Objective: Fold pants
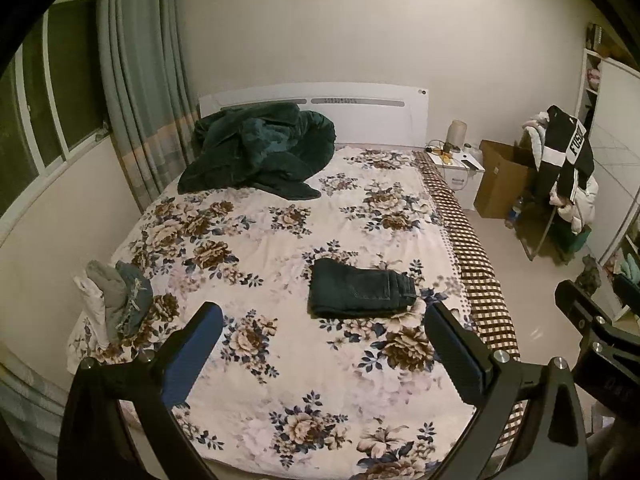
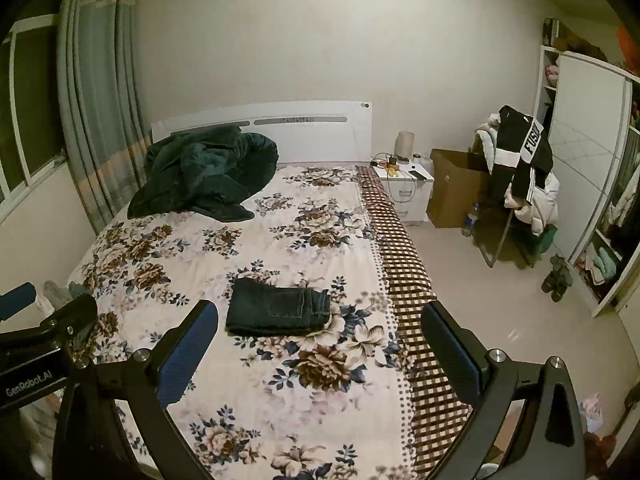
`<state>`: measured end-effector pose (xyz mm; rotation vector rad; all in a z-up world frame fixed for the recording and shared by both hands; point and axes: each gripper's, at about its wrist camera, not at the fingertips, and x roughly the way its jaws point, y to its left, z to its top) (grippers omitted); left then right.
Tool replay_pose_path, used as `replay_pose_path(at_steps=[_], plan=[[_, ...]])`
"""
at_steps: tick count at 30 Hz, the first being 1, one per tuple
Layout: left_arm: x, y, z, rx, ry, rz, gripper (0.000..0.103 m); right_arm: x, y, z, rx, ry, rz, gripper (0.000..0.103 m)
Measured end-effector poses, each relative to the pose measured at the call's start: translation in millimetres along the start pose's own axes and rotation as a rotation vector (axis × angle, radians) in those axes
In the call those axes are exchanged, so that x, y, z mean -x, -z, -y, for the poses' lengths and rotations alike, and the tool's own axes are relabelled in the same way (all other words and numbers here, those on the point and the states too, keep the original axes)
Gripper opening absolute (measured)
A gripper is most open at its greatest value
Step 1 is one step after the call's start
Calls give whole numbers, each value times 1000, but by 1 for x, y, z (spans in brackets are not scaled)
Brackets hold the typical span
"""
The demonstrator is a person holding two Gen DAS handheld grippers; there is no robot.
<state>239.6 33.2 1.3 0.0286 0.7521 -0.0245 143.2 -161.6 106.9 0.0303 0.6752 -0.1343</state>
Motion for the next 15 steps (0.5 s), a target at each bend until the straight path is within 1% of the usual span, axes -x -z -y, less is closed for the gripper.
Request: replay_pose_path(at_steps=[8, 15], plan=[[1, -1, -3, 2, 2, 2, 103, -6, -3, -5, 10, -23, -11, 103], [5, 0, -7, 8, -3, 2, 103, -9, -2, -6, 13, -25, -12, 103]])
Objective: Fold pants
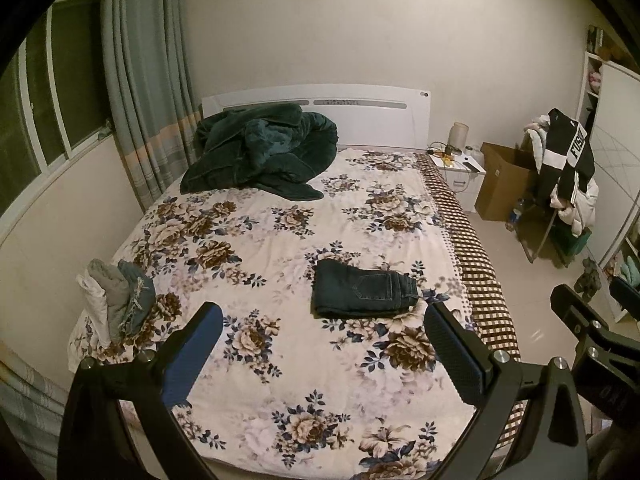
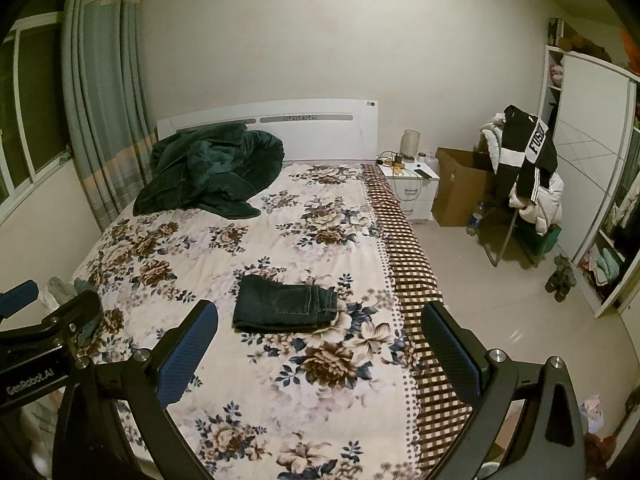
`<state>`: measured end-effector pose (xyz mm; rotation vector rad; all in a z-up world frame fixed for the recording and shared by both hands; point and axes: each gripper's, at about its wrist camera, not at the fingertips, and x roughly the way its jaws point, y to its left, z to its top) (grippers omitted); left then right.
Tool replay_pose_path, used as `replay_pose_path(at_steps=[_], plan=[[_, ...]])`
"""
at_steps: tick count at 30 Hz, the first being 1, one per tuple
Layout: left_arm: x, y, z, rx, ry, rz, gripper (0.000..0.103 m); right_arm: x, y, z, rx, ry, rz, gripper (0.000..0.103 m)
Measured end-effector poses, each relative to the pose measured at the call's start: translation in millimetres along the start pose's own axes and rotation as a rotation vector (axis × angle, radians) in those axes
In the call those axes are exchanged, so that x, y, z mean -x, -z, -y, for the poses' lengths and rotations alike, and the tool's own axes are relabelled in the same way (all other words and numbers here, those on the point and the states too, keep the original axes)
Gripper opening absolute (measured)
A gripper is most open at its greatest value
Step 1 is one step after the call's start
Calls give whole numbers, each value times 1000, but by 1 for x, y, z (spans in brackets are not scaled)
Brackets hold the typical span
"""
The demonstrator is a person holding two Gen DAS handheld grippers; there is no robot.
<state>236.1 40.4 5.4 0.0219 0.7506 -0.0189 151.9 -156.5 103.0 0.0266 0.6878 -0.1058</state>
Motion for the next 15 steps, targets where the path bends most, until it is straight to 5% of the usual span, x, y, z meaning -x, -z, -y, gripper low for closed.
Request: replay_pose_path(at_steps=[15], plan=[[8, 7, 0, 6, -15, -2, 103, 2, 8, 1, -7, -7, -8, 103]])
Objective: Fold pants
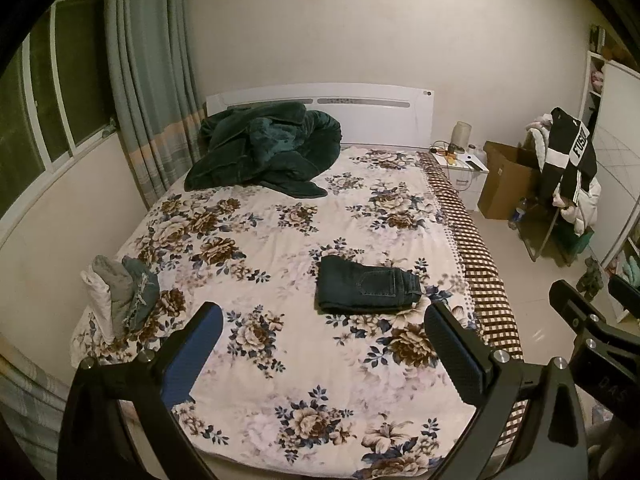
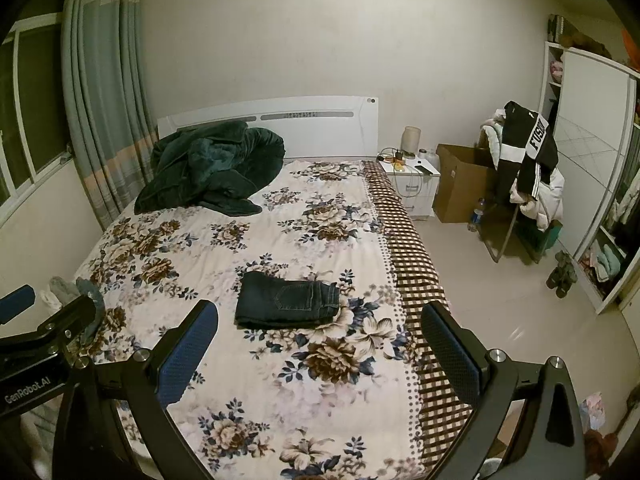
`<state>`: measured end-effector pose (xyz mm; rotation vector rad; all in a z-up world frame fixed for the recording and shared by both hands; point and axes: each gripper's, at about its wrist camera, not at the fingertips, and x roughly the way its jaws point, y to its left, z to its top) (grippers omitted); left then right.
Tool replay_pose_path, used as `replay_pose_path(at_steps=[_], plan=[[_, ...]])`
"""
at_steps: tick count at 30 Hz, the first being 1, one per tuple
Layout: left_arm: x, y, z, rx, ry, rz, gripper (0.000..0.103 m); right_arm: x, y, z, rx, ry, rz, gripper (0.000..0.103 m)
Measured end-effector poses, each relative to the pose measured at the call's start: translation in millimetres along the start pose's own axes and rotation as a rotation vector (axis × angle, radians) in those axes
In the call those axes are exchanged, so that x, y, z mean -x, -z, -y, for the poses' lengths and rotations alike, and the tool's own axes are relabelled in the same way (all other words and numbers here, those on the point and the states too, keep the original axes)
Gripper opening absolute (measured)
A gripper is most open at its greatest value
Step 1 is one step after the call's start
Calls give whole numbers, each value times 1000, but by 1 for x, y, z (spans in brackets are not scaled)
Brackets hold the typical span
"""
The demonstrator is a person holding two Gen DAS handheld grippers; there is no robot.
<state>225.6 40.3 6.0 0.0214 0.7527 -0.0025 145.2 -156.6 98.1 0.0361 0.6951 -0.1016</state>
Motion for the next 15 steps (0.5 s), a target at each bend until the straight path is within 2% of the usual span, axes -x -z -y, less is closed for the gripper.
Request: replay_pose_path(at_steps=[15], plan=[[3, 6, -2, 16, -19, -12, 103, -3, 7, 1, 7, -6, -8, 103]])
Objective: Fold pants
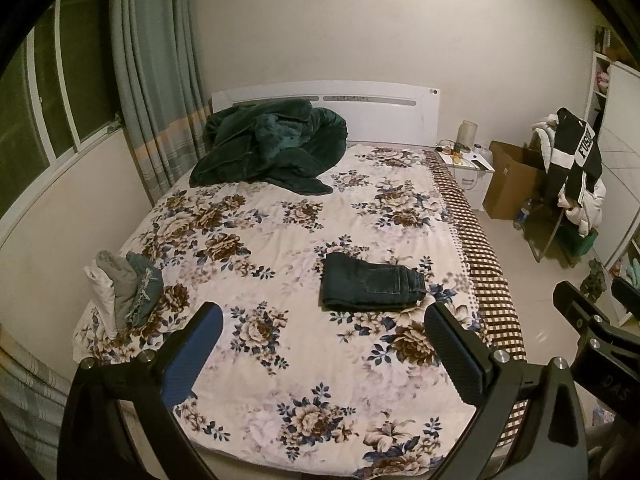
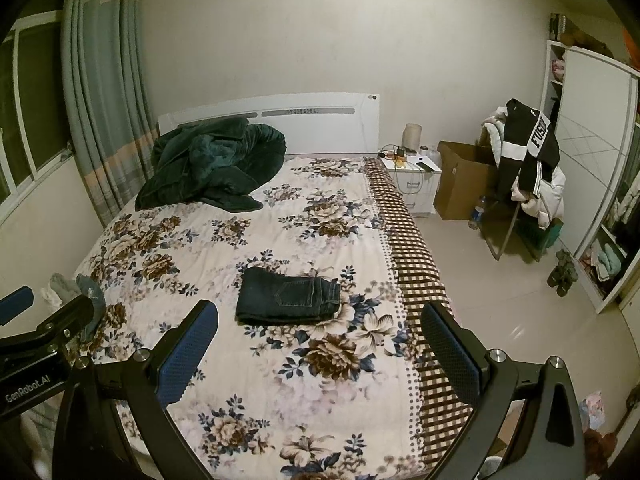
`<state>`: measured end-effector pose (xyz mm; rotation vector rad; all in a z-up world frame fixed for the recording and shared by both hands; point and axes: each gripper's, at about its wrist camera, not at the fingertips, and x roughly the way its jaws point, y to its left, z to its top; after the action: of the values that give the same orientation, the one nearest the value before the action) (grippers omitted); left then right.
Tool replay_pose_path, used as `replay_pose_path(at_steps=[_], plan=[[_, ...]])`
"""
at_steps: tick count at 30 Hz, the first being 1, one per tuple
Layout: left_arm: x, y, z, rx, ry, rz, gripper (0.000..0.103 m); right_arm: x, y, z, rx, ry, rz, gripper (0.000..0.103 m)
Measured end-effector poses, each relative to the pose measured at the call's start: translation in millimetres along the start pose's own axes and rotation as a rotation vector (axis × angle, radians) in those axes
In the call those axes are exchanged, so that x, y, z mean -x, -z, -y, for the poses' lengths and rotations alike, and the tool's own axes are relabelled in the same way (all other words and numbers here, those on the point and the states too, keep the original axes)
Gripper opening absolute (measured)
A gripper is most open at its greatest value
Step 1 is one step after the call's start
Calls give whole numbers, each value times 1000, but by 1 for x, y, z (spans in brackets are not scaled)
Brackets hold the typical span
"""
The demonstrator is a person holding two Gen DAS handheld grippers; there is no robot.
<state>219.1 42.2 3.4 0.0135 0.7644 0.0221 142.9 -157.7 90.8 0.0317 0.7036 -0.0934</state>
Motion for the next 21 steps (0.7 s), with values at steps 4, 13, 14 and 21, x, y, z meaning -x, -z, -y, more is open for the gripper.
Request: replay_pose_path(at_steps=[4, 13, 14, 21], plan=[[1, 0, 0, 0, -1, 3, 103, -1, 1, 0, -2, -3, -2, 103], [-1, 0, -4, -1, -6, 0, 103, -1, 2, 1, -2, -5, 0, 103], [-1, 2, -7, 3, -8, -1, 103, -3, 1, 1, 0, -7, -1, 103], [1, 8, -10, 6, -15, -2, 103, -5, 4, -1, -2, -10, -9, 103]])
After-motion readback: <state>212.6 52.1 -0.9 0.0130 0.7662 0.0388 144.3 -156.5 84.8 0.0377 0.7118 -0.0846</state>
